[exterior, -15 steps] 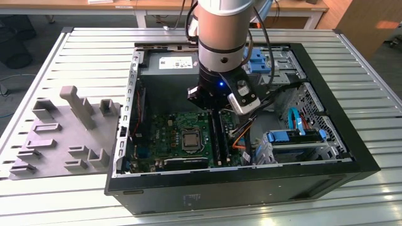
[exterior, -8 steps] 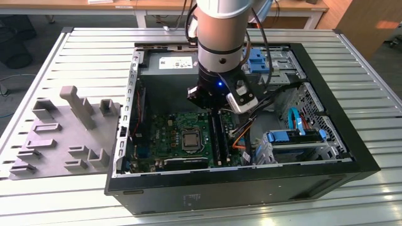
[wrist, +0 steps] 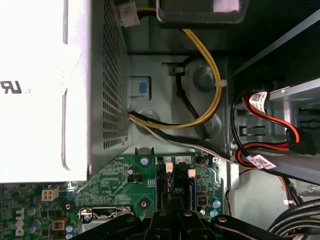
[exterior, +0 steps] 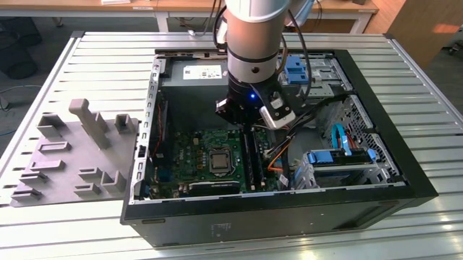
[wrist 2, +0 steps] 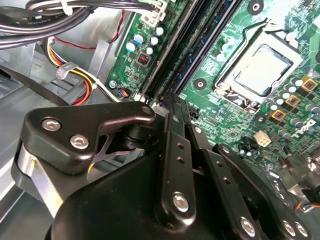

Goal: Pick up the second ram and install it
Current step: 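Press down the second ram until it locks into place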

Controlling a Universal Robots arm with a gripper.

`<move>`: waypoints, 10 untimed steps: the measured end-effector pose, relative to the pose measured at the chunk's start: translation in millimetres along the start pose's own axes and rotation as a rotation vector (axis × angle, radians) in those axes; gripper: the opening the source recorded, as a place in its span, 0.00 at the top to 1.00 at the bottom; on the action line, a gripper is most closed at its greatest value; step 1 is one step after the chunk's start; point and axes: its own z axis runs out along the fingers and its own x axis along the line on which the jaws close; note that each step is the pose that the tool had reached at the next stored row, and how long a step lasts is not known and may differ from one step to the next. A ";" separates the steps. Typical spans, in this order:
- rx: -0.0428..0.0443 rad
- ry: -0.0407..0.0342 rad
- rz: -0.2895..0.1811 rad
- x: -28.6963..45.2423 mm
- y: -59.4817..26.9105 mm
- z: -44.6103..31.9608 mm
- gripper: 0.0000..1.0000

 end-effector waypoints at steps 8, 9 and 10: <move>0.0001 0.0000 0.000 0.2 0.0 2.0 0.89; 0.0002 0.0001 0.000 0.2 0.0 2.0 0.89; 0.0002 0.0001 0.000 0.2 0.0 2.3 0.89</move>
